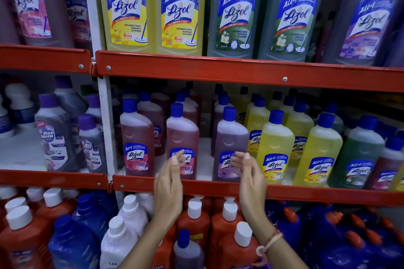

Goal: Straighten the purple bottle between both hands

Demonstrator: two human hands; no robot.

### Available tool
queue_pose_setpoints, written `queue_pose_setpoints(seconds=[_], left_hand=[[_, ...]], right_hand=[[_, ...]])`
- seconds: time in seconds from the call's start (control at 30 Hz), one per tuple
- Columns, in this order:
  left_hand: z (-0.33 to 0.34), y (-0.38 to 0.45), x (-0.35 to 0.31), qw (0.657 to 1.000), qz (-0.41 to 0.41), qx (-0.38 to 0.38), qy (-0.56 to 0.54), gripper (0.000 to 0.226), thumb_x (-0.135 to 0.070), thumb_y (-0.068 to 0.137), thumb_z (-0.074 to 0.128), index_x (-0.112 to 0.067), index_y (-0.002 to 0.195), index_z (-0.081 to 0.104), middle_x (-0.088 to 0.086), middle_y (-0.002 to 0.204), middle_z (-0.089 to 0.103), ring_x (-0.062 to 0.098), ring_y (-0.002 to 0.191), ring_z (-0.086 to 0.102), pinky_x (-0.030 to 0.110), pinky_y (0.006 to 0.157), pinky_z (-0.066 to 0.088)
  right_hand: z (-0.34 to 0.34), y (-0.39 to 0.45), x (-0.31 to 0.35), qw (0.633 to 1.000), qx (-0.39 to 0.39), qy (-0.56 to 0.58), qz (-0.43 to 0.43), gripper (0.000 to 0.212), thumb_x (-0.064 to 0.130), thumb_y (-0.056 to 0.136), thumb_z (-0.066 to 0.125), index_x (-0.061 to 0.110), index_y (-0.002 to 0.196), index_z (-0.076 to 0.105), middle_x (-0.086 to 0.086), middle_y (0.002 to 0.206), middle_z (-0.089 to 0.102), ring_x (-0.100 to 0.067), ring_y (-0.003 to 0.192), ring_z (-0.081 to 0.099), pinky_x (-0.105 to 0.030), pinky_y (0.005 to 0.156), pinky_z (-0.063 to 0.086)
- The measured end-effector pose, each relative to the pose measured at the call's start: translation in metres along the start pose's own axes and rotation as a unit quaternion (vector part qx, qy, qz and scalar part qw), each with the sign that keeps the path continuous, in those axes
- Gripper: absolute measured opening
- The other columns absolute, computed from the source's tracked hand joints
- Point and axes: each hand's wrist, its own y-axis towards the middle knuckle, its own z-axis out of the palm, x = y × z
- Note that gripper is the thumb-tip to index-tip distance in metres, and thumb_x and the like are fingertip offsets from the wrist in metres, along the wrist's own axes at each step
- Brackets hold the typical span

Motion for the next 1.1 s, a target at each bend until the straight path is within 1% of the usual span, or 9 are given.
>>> queue_pose_setpoints(seconds=[0.07, 0.13, 0.23, 0.3, 0.37, 0.43, 0.53, 0.73, 1.1], left_hand=[[0.017, 0.0, 0.002, 0.997, -0.049, 0.059, -0.021, 0.086, -0.089, 0.076, 0.019, -0.036, 0.132, 0.056, -0.003, 0.129, 0.065, 0.008, 0.119, 0.058, 0.039, 0.109, 0.042], [0.032, -0.002, -0.002, 0.988, -0.091, 0.117, -0.029, 0.092, -0.098, 0.064, 0.017, -0.046, 0.133, 0.047, -0.002, 0.142, 0.056, 0.01, 0.129, 0.052, 0.042, 0.116, 0.035], [0.048, -0.003, -0.009, 0.974, -0.133, 0.185, -0.006, 0.097, -0.093, 0.07, 0.014, -0.038, 0.147, 0.036, -0.006, 0.155, 0.038, 0.012, 0.143, 0.034, 0.035, 0.121, 0.018], [0.053, -0.003, -0.016, 0.969, -0.132, 0.208, 0.02, 0.086, -0.078, 0.08, 0.013, -0.033, 0.151, 0.03, -0.007, 0.156, 0.037, 0.011, 0.144, 0.031, 0.026, 0.115, 0.018], [0.056, -0.002, -0.018, 0.964, -0.129, 0.231, 0.037, 0.085, -0.079, 0.079, 0.011, -0.037, 0.152, 0.025, -0.009, 0.158, 0.033, 0.011, 0.144, 0.03, 0.037, 0.12, 0.023], [0.056, 0.0, -0.015, 0.958, -0.129, 0.25, 0.051, 0.094, -0.092, 0.07, 0.007, -0.047, 0.152, 0.017, -0.013, 0.159, 0.029, 0.013, 0.146, 0.027, 0.052, 0.118, 0.029], [0.055, 0.002, -0.009, 0.951, -0.126, 0.272, 0.068, 0.096, -0.098, 0.061, 0.004, -0.057, 0.148, 0.01, -0.015, 0.16, 0.026, 0.016, 0.147, 0.026, 0.056, 0.116, 0.029], [0.054, 0.003, -0.006, 0.957, -0.109, 0.25, 0.095, 0.095, -0.096, 0.064, 0.0, -0.055, 0.149, 0.011, -0.012, 0.156, 0.036, 0.019, 0.145, 0.032, 0.047, 0.12, 0.025], [0.056, 0.003, 0.001, 0.958, -0.112, 0.242, 0.107, 0.089, -0.096, 0.065, 0.0, -0.061, 0.146, 0.009, -0.014, 0.157, 0.035, 0.024, 0.146, 0.029, 0.053, 0.12, 0.024]], right_hand=[[-0.013, 0.006, -0.01, 0.999, -0.026, -0.032, -0.001, 0.032, 0.043, 0.103, 0.036, 0.033, 0.11, 0.066, 0.001, 0.112, 0.074, -0.018, 0.11, 0.067, -0.048, 0.101, 0.051], [-0.023, 0.013, -0.017, 0.996, -0.004, -0.076, 0.047, 0.045, 0.048, 0.102, 0.033, 0.025, 0.132, 0.058, -0.005, 0.136, 0.064, -0.023, 0.128, 0.056, -0.046, 0.112, 0.04], [-0.027, 0.02, -0.016, 0.988, 0.067, -0.094, 0.101, 0.058, 0.05, 0.101, 0.03, 0.02, 0.149, 0.04, -0.001, 0.156, 0.043, -0.021, 0.144, 0.037, -0.031, 0.116, 0.025], [-0.023, 0.022, -0.013, 0.984, 0.099, -0.102, 0.107, 0.066, 0.057, 0.098, 0.027, 0.022, 0.154, 0.031, 0.001, 0.16, 0.034, -0.019, 0.149, 0.029, -0.031, 0.118, 0.02], [-0.016, 0.024, -0.014, 0.979, 0.125, -0.105, 0.12, 0.08, 0.07, 0.09, 0.022, 0.024, 0.156, 0.023, 0.003, 0.162, 0.029, -0.02, 0.15, 0.027, -0.035, 0.122, 0.019], [-0.01, 0.023, -0.017, 0.976, 0.144, -0.112, 0.122, 0.09, 0.08, 0.084, 0.019, 0.026, 0.156, 0.021, 0.004, 0.16, 0.032, -0.021, 0.149, 0.029, -0.035, 0.121, 0.021], [-0.005, 0.024, -0.025, 0.977, 0.139, -0.124, 0.108, 0.106, 0.093, 0.07, 0.013, 0.032, 0.155, 0.023, 0.003, 0.159, 0.038, -0.024, 0.148, 0.032, -0.047, 0.122, 0.024], [-0.005, 0.027, -0.034, 0.976, 0.159, -0.084, 0.123, 0.1, 0.097, 0.067, 0.017, 0.042, 0.151, 0.028, 0.008, 0.155, 0.043, -0.022, 0.15, 0.029, -0.051, 0.124, 0.016], [-0.004, 0.039, -0.06, 0.967, 0.182, -0.059, 0.166, 0.084, 0.095, 0.071, 0.024, 0.054, 0.144, 0.032, 0.014, 0.152, 0.048, -0.018, 0.149, 0.03, -0.053, 0.124, 0.015]])
